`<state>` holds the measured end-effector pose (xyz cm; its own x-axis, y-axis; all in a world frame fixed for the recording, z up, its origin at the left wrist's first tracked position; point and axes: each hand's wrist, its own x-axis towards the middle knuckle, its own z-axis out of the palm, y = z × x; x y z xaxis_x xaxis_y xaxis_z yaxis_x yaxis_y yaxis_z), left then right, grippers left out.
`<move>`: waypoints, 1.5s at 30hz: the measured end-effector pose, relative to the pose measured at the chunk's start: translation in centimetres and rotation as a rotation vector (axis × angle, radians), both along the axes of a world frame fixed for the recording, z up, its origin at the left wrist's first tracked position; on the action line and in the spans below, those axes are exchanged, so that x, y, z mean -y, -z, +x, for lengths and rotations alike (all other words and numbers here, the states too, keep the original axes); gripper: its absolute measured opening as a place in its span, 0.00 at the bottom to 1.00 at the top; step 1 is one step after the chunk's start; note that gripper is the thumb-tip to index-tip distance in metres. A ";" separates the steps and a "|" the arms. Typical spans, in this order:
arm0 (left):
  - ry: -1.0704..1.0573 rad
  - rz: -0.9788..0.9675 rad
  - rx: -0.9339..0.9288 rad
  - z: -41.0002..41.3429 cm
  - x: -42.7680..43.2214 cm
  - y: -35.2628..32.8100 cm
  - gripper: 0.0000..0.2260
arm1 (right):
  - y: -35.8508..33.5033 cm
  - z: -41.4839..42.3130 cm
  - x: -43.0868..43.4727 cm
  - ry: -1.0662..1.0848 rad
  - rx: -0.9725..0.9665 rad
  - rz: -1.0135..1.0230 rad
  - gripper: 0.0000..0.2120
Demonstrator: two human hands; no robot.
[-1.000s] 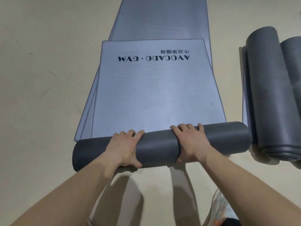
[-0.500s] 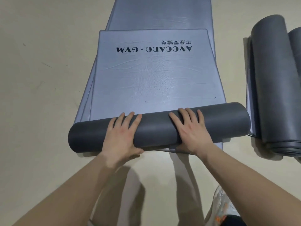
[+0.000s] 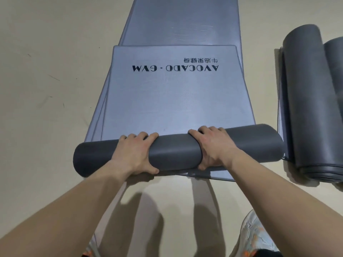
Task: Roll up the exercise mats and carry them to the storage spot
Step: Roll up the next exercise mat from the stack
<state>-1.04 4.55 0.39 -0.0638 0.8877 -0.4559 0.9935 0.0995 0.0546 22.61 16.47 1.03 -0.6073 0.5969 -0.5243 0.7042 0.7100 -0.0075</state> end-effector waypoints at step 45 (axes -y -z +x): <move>0.043 -0.182 0.056 -0.1 1.1 -1.1 0.53 | -0.7 1.6 6.4 0.027 -0.079 0.047 0.65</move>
